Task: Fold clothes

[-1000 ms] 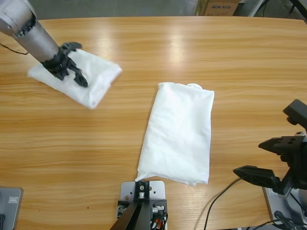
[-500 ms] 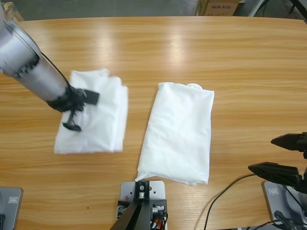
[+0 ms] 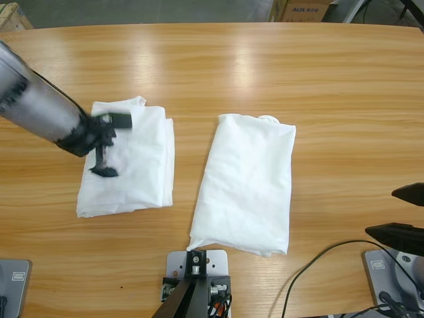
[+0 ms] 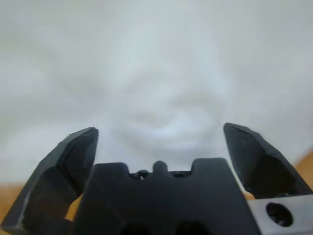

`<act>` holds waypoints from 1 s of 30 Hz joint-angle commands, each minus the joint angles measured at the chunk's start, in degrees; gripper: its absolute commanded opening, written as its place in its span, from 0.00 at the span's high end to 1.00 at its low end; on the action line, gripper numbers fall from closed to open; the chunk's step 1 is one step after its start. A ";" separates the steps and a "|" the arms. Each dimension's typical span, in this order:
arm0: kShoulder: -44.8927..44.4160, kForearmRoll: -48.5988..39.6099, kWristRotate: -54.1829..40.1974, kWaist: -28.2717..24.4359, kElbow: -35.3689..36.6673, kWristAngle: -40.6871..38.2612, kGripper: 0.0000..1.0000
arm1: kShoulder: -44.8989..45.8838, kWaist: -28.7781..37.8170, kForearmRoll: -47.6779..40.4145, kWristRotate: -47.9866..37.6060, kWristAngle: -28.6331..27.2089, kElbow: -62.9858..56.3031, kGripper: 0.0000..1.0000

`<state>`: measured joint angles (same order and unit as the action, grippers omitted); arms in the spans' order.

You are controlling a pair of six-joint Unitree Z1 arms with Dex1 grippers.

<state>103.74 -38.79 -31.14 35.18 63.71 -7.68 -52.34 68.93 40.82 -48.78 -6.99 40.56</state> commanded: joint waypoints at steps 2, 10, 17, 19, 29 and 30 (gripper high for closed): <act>-7.13 -6.91 37.62 7.22 5.52 -22.20 0.00 | 1.08 -0.57 0.21 -8.17 1.38 -2.56 0.00; 6.53 10.08 60.65 6.98 2.51 -40.92 0.00 | 0.99 -8.80 -17.91 -16.89 11.63 -15.00 0.00; 8.85 14.88 69.65 5.20 2.55 -28.62 0.00 | -1.87 -9.34 -21.08 -16.96 9.71 -16.39 0.00; 9.81 14.90 71.53 5.54 1.46 -26.81 0.00 | -5.04 -9.34 -23.15 -17.03 8.73 -16.38 0.00; 17.97 29.47 81.75 8.89 0.37 -27.05 0.00 | -13.32 -9.52 -36.14 -23.84 3.03 -21.72 0.01; 18.51 29.74 81.76 8.91 1.03 -27.49 0.00 | -13.30 -9.52 -37.25 -24.57 3.33 -22.90 0.01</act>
<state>115.53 -14.87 48.07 42.51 63.90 -34.92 -62.50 60.10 11.50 -69.06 -3.03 24.56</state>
